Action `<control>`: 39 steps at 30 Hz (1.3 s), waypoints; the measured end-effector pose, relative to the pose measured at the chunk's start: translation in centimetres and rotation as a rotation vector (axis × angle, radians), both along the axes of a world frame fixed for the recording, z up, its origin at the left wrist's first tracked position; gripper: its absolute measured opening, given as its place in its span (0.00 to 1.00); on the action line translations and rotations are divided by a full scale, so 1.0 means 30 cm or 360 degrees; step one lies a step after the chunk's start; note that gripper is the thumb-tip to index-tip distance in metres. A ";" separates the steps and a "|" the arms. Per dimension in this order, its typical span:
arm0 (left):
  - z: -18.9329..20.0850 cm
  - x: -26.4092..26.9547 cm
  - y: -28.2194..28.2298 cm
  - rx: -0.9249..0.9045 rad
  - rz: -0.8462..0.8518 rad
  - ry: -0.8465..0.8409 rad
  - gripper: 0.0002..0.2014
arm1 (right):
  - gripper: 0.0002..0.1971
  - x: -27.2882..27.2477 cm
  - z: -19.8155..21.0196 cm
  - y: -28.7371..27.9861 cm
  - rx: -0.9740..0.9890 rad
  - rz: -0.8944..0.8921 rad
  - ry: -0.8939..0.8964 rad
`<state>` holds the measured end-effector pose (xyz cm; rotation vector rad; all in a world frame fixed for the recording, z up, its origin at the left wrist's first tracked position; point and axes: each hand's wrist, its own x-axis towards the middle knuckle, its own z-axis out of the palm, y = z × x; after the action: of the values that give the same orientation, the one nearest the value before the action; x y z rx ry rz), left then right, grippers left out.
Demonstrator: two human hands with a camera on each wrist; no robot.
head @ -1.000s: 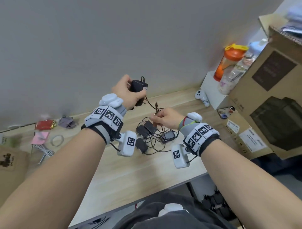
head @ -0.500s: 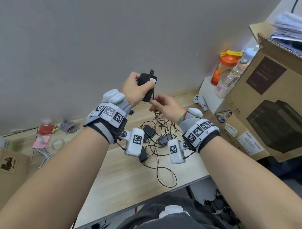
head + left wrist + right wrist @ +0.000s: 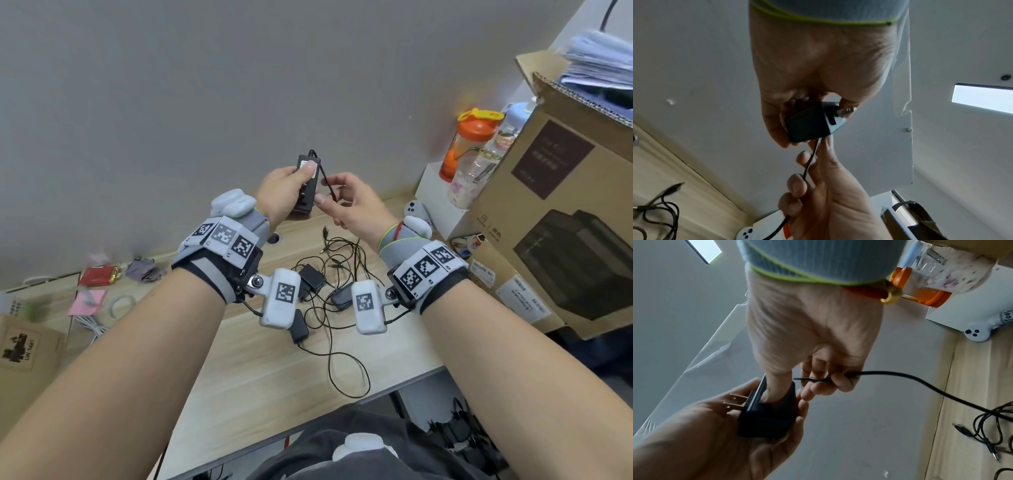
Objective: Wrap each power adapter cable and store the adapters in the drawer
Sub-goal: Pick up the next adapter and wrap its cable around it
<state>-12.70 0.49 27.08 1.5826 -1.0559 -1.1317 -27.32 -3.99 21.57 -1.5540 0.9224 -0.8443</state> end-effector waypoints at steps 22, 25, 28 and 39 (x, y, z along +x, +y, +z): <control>-0.019 0.045 0.012 -0.0275 0.0259 0.0232 0.11 | 0.17 -0.028 -0.028 -0.004 -0.0255 -0.0196 0.0221; -0.007 0.051 0.007 -0.0278 0.0296 0.0353 0.13 | 0.19 -0.035 -0.076 0.020 -0.0131 -0.0028 0.0371; 0.004 0.039 0.009 -0.0238 0.0244 0.0499 0.13 | 0.20 -0.042 -0.147 0.055 0.0025 0.0221 0.0569; -0.042 -0.009 0.020 0.0030 0.0013 0.0327 0.38 | 0.18 0.006 -0.090 0.090 -0.0157 0.0246 0.0740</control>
<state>-12.97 1.11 25.82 1.4487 -0.9046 -1.2720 -27.14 -1.29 18.89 -1.9251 1.0815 -0.4275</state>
